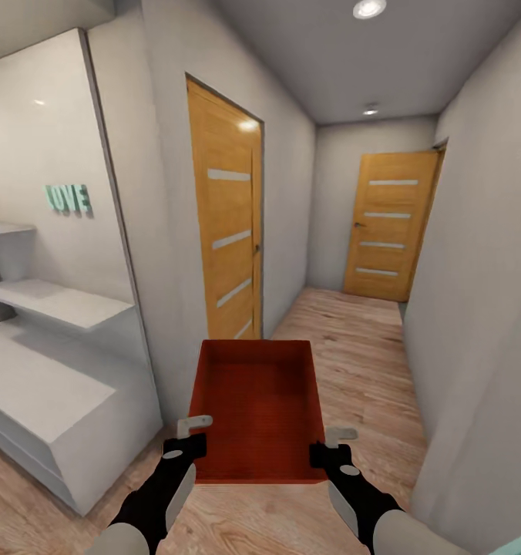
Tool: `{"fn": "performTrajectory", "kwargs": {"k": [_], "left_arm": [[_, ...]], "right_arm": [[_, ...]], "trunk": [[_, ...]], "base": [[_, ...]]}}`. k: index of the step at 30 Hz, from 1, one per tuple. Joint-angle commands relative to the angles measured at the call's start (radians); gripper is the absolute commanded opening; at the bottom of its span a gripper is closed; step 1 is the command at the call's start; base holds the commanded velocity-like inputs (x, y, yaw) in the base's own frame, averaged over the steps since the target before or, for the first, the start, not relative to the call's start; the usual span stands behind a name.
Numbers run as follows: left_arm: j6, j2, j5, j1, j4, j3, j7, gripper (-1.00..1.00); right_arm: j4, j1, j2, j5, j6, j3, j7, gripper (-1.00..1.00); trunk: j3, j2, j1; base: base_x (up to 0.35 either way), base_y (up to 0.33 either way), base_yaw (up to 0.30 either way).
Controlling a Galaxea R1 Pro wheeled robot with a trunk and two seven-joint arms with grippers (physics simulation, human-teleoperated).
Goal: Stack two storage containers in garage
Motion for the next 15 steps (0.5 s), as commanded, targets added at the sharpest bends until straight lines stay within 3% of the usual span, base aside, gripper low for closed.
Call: {"fn": "performTrajectory", "kwargs": {"k": [1,15], "left_arm": [[0.006,0.020,0.018,0.000,0.000,0.018,0.010,-1.00],[0.006,0.020,0.018,0.000,0.001,0.018,0.010,-1.00]], "right_arm": [[-0.003,-0.001,-0.008,-0.002,-0.015,-0.004,-0.004,-1.00],[-0.003,-0.001,-0.008,-0.002,-0.015,-0.005,-0.004,-1.00]], "trunk": [[0.000,-0.001,0.001],[0.004,-0.001,0.001]], "base": [[0.322,0.071,-0.242],[0.322,0.071,-0.242]]}}
